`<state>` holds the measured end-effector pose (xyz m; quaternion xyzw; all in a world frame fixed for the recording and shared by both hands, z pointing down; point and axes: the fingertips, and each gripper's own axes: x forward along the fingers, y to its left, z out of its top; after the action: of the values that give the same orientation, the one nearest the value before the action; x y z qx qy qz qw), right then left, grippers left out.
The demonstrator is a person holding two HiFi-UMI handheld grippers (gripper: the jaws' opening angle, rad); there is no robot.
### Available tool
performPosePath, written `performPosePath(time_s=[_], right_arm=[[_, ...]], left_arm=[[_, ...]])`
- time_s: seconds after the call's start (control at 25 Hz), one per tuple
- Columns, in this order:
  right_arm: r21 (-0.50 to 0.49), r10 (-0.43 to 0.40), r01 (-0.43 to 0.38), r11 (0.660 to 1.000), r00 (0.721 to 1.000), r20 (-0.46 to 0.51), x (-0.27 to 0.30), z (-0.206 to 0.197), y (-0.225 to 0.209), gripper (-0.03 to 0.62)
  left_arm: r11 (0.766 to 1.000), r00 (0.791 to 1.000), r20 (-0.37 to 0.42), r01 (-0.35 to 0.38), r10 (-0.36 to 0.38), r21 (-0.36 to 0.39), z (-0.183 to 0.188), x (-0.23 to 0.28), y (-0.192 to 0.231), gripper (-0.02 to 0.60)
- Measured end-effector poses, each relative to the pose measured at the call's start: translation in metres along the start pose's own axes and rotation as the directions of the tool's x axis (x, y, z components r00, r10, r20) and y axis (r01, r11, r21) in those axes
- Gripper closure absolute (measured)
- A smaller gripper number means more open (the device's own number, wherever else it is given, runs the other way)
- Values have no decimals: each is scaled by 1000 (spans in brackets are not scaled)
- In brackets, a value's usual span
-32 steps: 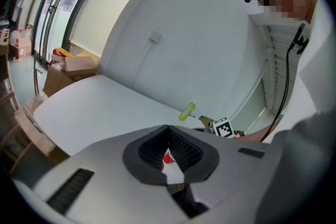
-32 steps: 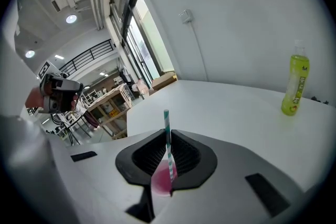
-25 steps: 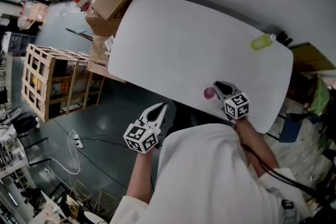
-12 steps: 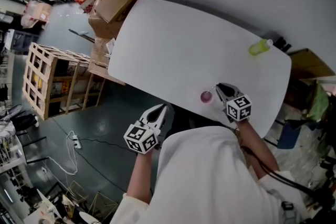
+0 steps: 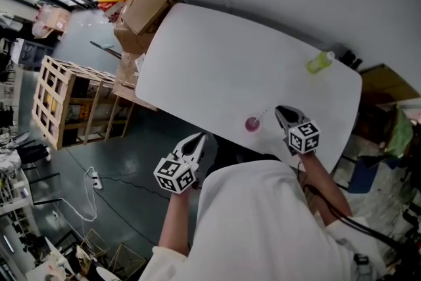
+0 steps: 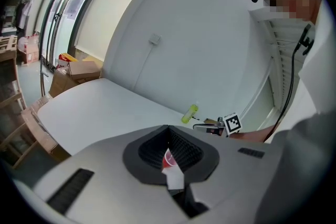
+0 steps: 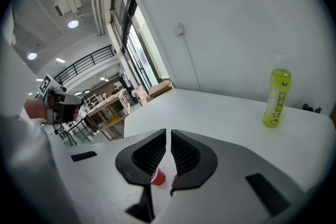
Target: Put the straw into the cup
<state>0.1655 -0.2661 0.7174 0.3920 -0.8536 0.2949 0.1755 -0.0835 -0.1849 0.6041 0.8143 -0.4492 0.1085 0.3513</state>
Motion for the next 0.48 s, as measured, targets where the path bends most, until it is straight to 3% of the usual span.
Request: performPosePath(time_s=[0.48], right_arm=[[56,13,-18,998,996,93,-50,19,-10,551]], left_arm=[[999,998,36,-48,48,8,-3,-11,-12,580]])
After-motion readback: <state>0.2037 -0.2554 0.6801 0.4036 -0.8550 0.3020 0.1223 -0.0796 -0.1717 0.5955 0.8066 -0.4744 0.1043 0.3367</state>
